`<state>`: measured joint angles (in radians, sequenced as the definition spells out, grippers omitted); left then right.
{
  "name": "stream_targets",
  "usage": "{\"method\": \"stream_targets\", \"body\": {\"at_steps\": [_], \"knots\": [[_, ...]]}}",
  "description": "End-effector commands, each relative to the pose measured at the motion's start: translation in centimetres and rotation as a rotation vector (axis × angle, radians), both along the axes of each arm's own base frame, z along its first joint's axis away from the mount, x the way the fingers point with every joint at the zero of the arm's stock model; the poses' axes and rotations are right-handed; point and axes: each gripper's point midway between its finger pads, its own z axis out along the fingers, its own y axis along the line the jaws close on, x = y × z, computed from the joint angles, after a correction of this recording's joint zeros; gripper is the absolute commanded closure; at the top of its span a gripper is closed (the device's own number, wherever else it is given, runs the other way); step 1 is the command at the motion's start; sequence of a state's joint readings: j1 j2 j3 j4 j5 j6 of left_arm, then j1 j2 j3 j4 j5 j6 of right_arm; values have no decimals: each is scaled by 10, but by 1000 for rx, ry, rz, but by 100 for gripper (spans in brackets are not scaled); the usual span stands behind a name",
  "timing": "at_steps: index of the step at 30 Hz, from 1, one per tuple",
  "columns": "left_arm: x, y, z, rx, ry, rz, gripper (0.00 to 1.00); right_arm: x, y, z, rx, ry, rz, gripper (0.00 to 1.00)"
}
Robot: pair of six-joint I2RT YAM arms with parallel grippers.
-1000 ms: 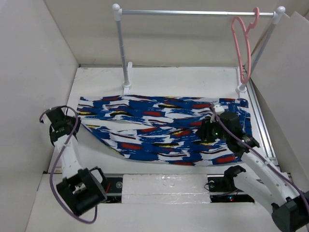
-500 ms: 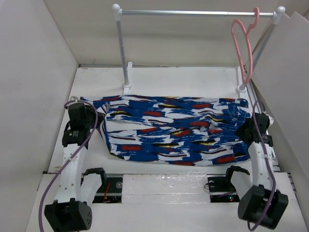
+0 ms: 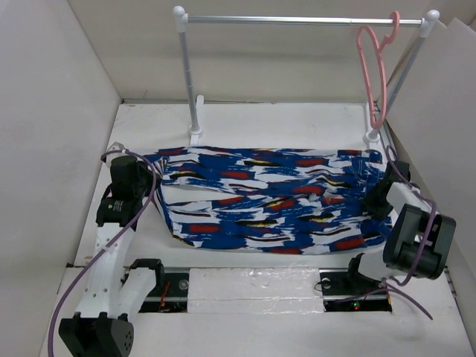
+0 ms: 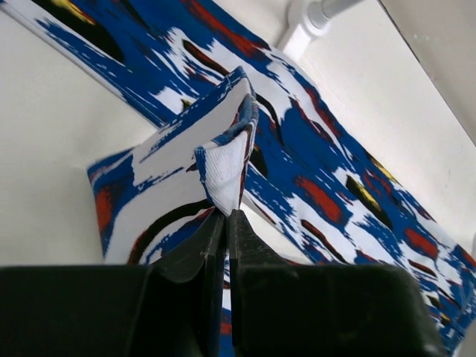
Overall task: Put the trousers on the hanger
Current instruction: Fold the trousers at the center of the board.
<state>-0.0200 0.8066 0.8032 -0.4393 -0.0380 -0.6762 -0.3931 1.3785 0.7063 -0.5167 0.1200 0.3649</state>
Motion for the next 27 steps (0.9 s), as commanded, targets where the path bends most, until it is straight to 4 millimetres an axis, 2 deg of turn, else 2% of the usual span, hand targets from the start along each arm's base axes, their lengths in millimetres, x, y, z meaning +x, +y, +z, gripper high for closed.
{"method": "stream_targets", "body": {"at_steps": [1,2,3,6,7,9,10,11,13,15,16,17,18,20,21,23,24,26,27], "knots": [[1,19,21,90,-33,62,100,47,-25,15,-29,-108,9,52],[-1,22,21,100,-31,78,100,50,-31,15,-34,-95,5,52],[-2,23,22,104,-31,82,100,64,-38,26,-56,-122,15,52],[-8,25,19,110,-17,92,100,74,-63,32,-71,-134,13,51],[-10,25,18,111,-14,90,100,89,-68,43,-74,-174,61,50],[-11,23,15,106,-8,81,100,97,-72,49,-76,-162,111,47],[-12,22,14,103,-3,77,100,106,-76,63,-100,-182,148,46],[-12,20,14,94,-2,63,100,105,-76,69,-103,-182,155,46],[-13,17,15,86,-2,50,100,93,-80,95,-137,-238,122,44],[-14,14,18,72,-9,40,100,63,-75,86,-115,-231,54,44],[-14,14,20,71,-12,39,100,45,-81,98,-130,-276,-29,44],[-13,14,22,71,-20,39,100,16,-82,87,-114,-268,-113,44],[-12,14,21,72,-16,39,100,6,-74,71,-87,-230,-115,45],[-9,15,24,77,-22,43,100,-27,-81,65,-86,-221,-222,48],[-8,14,25,74,-24,43,100,-45,-73,50,-59,-176,-244,48],[-5,11,28,61,-34,33,100,-67,-81,47,-81,-157,-301,48],[-3,11,29,58,-37,32,100,-75,-81,41,-76,-144,-298,48],[-3,10,28,54,-34,28,100,-77,-84,35,-49,-160,-294,47],[-4,10,27,56,-33,29,100,-71,-87,32,-50,-176,-258,47]]}}
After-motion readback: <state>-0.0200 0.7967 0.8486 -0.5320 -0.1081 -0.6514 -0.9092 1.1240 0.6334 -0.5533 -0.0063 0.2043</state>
